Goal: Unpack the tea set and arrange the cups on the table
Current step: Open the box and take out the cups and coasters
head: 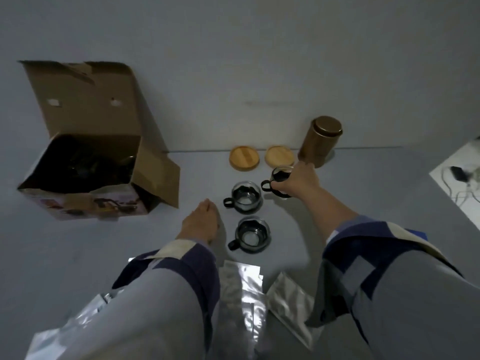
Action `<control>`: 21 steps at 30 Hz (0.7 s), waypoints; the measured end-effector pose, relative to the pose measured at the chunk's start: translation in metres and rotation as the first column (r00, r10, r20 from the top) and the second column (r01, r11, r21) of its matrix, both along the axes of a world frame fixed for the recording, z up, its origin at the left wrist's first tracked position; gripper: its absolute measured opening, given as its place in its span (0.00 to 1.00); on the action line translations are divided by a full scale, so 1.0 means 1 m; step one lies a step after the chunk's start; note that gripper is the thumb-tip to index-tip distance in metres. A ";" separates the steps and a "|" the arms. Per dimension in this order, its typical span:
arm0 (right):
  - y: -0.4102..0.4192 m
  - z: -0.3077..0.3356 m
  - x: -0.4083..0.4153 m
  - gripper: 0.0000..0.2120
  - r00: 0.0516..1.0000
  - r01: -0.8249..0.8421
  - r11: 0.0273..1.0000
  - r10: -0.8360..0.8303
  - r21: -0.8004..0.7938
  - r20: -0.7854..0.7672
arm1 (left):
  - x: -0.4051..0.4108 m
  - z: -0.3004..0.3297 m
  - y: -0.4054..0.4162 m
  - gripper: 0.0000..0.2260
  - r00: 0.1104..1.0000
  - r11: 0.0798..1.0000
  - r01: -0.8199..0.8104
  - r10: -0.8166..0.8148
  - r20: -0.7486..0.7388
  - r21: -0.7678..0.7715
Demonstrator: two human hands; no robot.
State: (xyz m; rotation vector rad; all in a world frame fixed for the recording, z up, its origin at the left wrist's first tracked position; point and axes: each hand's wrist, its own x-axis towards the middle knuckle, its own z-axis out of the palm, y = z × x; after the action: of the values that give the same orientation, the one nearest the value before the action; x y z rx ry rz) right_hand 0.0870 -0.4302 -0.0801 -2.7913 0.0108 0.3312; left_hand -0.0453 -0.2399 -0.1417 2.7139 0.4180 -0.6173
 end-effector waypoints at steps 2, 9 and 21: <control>-0.011 -0.014 0.005 0.45 1.000 0.025 0.999 -0.025 0.023 -0.014 | -0.001 -0.010 -0.007 0.27 0.999 1.000 -0.021 0.021 -0.045 -0.007; -0.023 -0.052 0.005 0.41 0.993 0.120 0.991 -0.120 0.066 0.000 | 0.008 -0.023 -0.013 0.30 0.990 0.997 -0.073 0.073 -0.125 0.001; -0.019 -0.030 0.000 0.46 0.996 0.029 0.991 -0.017 -0.134 0.088 | 0.021 -0.016 0.003 0.23 0.995 0.997 -0.034 0.039 -0.093 0.063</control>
State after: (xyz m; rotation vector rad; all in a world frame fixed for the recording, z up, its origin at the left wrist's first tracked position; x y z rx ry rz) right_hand 0.0865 -0.4496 -0.1101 -2.9353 0.0465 0.2101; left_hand -0.0241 -0.2364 -0.1582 2.7357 0.5170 -0.7362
